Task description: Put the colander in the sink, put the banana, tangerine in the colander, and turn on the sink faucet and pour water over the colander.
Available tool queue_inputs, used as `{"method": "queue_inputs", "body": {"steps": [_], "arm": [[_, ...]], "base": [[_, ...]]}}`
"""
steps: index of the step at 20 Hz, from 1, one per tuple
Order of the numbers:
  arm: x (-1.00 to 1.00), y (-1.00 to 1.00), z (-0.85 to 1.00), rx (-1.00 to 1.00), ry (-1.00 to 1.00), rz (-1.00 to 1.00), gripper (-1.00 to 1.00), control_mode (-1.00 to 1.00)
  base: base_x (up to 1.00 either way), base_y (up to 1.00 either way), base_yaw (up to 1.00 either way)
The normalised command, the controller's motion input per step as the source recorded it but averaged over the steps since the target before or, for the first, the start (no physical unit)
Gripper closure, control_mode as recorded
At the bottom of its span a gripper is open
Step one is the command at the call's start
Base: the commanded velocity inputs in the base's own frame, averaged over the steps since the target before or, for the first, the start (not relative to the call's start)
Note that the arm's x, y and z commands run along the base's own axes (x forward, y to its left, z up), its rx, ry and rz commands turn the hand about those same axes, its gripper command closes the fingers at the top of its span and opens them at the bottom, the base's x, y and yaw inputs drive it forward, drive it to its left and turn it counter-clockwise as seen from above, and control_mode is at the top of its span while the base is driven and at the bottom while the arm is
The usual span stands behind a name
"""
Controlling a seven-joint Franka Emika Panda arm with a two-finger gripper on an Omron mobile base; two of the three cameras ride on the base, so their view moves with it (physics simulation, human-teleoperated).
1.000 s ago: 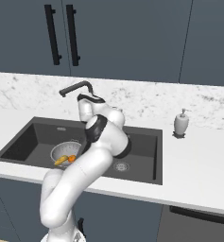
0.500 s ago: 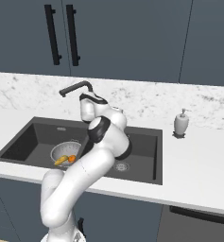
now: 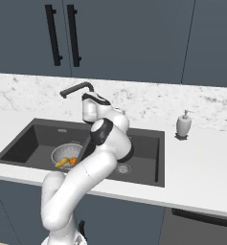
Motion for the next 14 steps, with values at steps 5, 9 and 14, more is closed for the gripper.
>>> {"method": "queue_inputs", "body": {"steps": [5, 9, 14], "arm": [[0.0, -0.12, 0.0, 0.0, 0.0, 0.0, -1.0, -1.0], [0.0, -0.16, 0.0, 0.0, 0.0, 0.0, -1.0, -1.0], [0.0, -0.31, 0.0, 0.0, 0.0, 0.0, -1.0, -1.0]], "base": [[0.0, 0.0, 0.0], [0.0, 0.0, 0.0], [0.0, 0.0, 0.0]]}}
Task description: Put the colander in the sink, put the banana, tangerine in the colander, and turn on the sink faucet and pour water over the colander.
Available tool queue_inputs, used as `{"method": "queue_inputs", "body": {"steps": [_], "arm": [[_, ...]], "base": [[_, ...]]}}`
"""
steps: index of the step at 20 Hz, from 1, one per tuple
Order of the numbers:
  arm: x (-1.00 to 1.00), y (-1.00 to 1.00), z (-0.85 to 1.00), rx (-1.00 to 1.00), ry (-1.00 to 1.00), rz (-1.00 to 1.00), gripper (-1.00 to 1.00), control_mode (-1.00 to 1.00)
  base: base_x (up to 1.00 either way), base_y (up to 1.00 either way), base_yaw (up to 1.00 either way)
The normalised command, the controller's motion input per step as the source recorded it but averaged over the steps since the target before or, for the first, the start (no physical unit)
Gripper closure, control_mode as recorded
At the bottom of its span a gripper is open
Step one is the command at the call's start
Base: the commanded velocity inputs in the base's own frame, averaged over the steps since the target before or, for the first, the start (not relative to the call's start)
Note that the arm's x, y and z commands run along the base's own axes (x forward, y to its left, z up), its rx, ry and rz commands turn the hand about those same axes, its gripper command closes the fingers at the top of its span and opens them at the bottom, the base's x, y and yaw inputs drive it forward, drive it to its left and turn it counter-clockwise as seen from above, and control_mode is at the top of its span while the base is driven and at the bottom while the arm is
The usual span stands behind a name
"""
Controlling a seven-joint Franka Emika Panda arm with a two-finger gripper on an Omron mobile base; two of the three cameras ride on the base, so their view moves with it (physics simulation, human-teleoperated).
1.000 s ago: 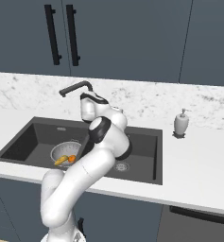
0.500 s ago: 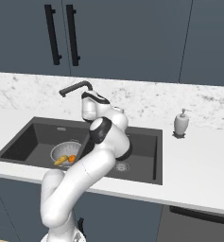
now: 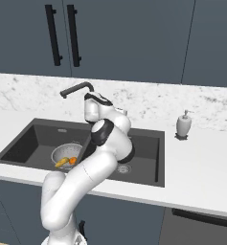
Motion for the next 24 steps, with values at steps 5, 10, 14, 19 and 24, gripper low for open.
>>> {"method": "queue_inputs", "body": {"steps": [5, 10, 14, 19, 24], "arm": [[-0.01, -0.66, -0.02, 0.0, 0.0, 0.0, -1.0, -1.0], [-0.02, -0.91, -0.03, 0.01, 0.0, 0.0, -1.0, -1.0], [0.0, -1.0, -0.02, 0.03, 0.0, 0.0, -1.0, -1.0], [-0.01, -1.0, -0.09, 0.04, 0.0, 0.0, -1.0, -1.0], [-0.06, -1.0, -0.11, 0.04, 0.0, 0.0, -1.0, -1.0]], "base": [[0.0, 0.0, 0.0], [0.0, 0.0, 0.0], [0.0, 0.0, 0.0], [0.0, 0.0, 0.0], [0.0, 0.0, 0.0]]}}
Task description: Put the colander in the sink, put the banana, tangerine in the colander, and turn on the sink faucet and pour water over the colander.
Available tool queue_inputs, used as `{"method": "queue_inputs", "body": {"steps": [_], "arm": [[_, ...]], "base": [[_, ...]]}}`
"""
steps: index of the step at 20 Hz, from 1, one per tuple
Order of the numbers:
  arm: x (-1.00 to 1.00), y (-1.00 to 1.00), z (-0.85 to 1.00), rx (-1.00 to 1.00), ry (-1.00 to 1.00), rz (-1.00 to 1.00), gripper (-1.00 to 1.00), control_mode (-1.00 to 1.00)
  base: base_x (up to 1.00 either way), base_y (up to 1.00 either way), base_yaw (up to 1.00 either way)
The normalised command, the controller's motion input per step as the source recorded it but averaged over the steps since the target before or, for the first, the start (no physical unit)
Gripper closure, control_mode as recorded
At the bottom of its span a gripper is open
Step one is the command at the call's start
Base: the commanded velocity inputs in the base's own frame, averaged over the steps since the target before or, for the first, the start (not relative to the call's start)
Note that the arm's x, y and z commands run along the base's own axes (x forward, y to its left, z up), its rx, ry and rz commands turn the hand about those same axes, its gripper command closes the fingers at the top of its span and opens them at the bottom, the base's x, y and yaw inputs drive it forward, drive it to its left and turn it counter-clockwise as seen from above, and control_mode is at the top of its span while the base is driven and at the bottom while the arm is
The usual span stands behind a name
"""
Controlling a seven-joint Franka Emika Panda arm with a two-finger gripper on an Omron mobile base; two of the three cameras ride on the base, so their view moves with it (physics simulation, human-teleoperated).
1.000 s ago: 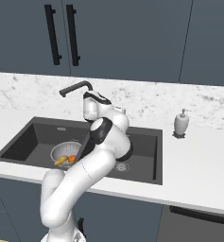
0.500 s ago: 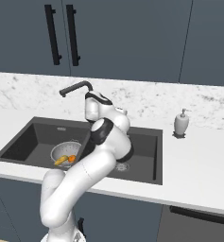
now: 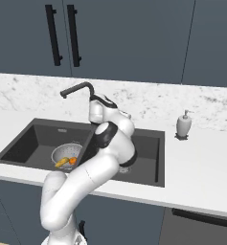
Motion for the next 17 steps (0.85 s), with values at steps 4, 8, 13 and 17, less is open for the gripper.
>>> {"method": "queue_inputs", "body": {"steps": [4, 8, 13, 17], "arm": [[-0.08, -0.99, -0.1, 0.03, 0.0, 0.0, -1.0, -1.0], [-0.08, -0.94, -0.08, 0.01, 0.0, 0.0, -1.0, -1.0], [-0.07, -0.78, -0.07, 0.0, 0.0, 0.0, -1.0, -1.0], [-0.12, -0.46, -0.03, 0.0, 0.0, 0.0, -1.0, -1.0]], "base": [[0.0, 0.0, 0.0], [0.0, 0.0, 0.0], [0.0, 0.0, 0.0], [0.0, 0.0, 0.0]]}}
